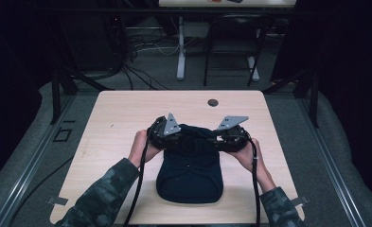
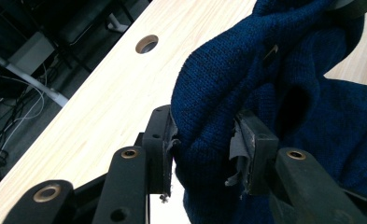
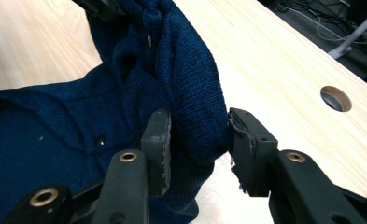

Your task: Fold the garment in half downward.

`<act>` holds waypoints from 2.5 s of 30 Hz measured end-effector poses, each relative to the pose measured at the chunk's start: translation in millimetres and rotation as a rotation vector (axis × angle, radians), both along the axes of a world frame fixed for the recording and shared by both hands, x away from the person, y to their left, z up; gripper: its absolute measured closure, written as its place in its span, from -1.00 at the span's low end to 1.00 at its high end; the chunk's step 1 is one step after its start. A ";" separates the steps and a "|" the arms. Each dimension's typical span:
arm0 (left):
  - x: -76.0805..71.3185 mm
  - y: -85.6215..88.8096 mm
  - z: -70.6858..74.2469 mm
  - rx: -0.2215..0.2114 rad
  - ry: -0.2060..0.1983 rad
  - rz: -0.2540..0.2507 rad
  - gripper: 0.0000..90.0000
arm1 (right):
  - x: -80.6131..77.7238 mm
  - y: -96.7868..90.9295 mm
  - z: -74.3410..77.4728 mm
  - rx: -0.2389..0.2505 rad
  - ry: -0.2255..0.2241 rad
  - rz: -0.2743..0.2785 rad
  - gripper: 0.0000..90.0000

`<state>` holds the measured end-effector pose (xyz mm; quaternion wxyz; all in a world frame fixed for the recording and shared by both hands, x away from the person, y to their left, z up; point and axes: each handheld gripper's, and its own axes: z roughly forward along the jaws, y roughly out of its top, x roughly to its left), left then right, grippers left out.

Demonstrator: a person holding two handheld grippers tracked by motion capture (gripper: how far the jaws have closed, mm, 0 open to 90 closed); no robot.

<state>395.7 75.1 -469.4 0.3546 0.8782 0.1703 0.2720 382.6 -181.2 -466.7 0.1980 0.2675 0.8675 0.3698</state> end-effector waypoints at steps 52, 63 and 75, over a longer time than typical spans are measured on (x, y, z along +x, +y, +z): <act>-50.8 20.0 -30.3 -0.056 0.161 -0.125 0.41 | -53.7 2.4 -33.6 -0.055 0.041 0.106 0.36; -62.2 20.5 -44.6 -0.073 0.220 -0.138 0.41 | -63.8 1.5 -45.3 -0.083 0.069 0.120 0.35; -74.5 21.6 -62.0 -0.069 0.261 -0.150 0.40 | -75.3 3.0 -60.8 -0.113 0.103 0.139 0.33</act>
